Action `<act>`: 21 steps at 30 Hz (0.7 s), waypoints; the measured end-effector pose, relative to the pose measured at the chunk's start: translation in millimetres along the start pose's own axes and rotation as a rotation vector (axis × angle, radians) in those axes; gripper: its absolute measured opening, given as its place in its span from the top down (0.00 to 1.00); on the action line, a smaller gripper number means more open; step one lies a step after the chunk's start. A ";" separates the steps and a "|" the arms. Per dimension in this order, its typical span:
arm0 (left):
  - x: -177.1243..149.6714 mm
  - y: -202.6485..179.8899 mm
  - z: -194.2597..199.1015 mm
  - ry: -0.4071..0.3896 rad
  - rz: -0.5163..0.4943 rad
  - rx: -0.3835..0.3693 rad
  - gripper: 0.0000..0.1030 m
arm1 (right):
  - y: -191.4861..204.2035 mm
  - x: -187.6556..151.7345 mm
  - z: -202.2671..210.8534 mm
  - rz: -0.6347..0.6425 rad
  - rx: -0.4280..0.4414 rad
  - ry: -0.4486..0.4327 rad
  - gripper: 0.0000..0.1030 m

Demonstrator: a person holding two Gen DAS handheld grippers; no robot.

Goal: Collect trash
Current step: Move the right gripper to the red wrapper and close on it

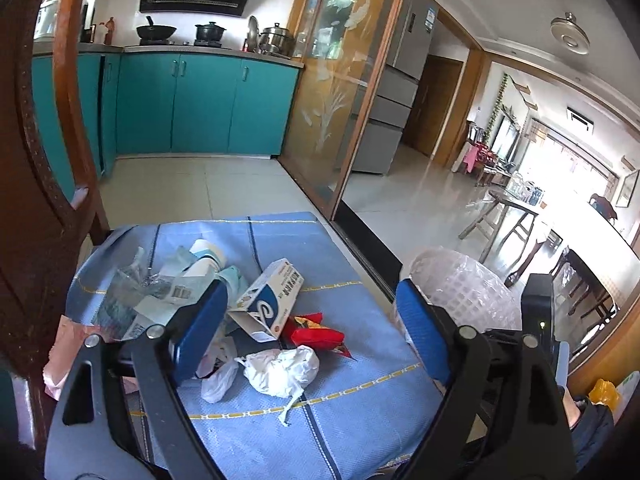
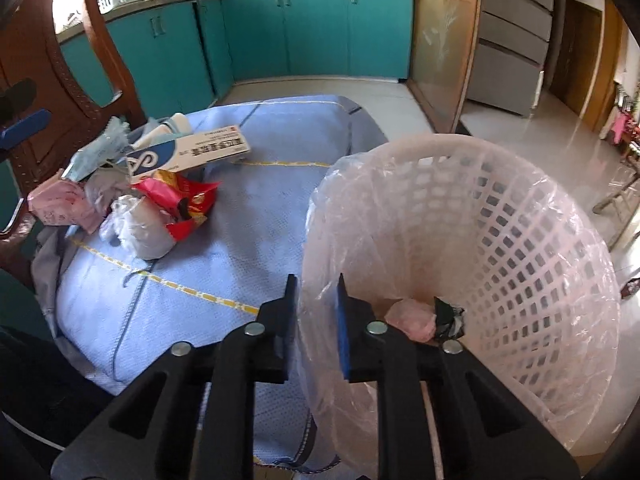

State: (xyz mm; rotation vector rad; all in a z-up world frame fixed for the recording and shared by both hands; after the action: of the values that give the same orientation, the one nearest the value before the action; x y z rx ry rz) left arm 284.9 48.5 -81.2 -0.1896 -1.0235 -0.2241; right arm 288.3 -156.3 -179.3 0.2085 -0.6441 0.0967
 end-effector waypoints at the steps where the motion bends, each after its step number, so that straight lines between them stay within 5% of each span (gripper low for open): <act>1: -0.6 2.3 0.9 -0.001 0.006 0.005 0.15 | 1.0 3.3 2.9 0.005 -0.019 -0.026 0.47; 2: -1.8 5.6 2.2 0.000 0.015 0.012 0.15 | 1.9 8.4 10.3 0.018 -0.044 -0.077 0.34; 5: -5.2 18.5 7.8 -0.001 0.026 0.065 0.15 | 19.3 24.6 42.8 0.086 -0.060 -0.244 0.34; 10: -0.7 44.2 26.1 -0.050 0.043 0.207 0.15 | 84.2 43.4 38.8 0.171 0.124 -0.234 0.35; 14: 1.4 59.0 39.5 -0.090 0.048 0.271 0.15 | 123.4 56.6 27.1 0.207 0.212 -0.362 0.38; 17: -1.2 67.1 47.4 -0.097 0.035 0.319 0.15 | 134.7 44.1 16.1 0.194 0.309 -0.289 0.42; 21: -6.3 72.3 49.5 -0.076 -0.007 0.357 0.15 | 139.1 34.3 5.9 0.164 0.328 -0.162 0.36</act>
State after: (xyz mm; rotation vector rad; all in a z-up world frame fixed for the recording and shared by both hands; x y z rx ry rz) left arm 260.7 131.5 -65.3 0.1298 -1.1224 -0.0381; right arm 290.7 -21.2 -131.4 0.4830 -0.8051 0.3470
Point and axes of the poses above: each gripper's, at about its wrist camera, not at the fingertips, and z roughly against the way its jaws point, y to its left, x to its top, the point moved 8 cm from there along -z, roughly the way its jaws point, and after that the axes turned 13 degrees about -z, right-handed, at the moved point
